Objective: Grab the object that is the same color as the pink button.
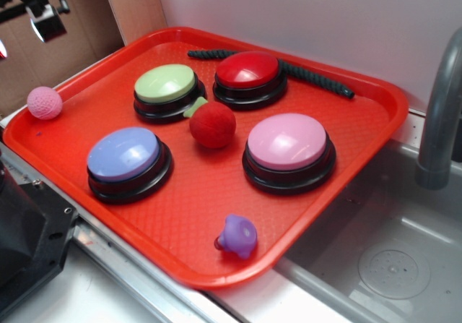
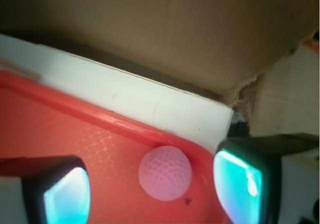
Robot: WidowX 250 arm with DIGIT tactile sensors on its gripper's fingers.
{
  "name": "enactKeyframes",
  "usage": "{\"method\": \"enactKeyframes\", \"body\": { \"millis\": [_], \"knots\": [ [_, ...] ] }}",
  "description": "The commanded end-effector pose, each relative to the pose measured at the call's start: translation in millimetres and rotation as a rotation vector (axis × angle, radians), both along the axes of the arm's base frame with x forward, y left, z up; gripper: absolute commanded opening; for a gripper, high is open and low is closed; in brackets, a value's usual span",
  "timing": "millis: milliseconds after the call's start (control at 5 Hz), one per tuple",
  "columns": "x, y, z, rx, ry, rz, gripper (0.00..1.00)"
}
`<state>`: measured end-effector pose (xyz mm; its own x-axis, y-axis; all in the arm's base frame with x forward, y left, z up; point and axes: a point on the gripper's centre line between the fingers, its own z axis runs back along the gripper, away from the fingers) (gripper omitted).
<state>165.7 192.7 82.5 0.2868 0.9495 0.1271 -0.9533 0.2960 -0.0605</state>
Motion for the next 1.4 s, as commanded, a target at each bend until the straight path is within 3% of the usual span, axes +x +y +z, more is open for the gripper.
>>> {"method": "enactKeyframes", "body": {
  "millis": [0, 200, 400, 600, 1000, 1200],
  "knots": [
    [-25.2, -9.0, -30.2, -0.043, 0.08, 0.107, 1.0],
    [-37.4, -13.1, -42.8, -0.046, 0.122, 0.139, 1.0],
    [-35.8, -15.9, -52.5, -0.044, 0.122, 0.11, 1.0],
    [-31.9, -25.0, -58.5, -0.045, 0.074, 0.096, 0.0],
    [-25.8, -33.2, -48.7, -0.082, 0.068, -0.003, 0.0],
    [-17.6, -40.7, -18.5, -0.114, 0.009, -0.218, 0.0]
  ]
}}
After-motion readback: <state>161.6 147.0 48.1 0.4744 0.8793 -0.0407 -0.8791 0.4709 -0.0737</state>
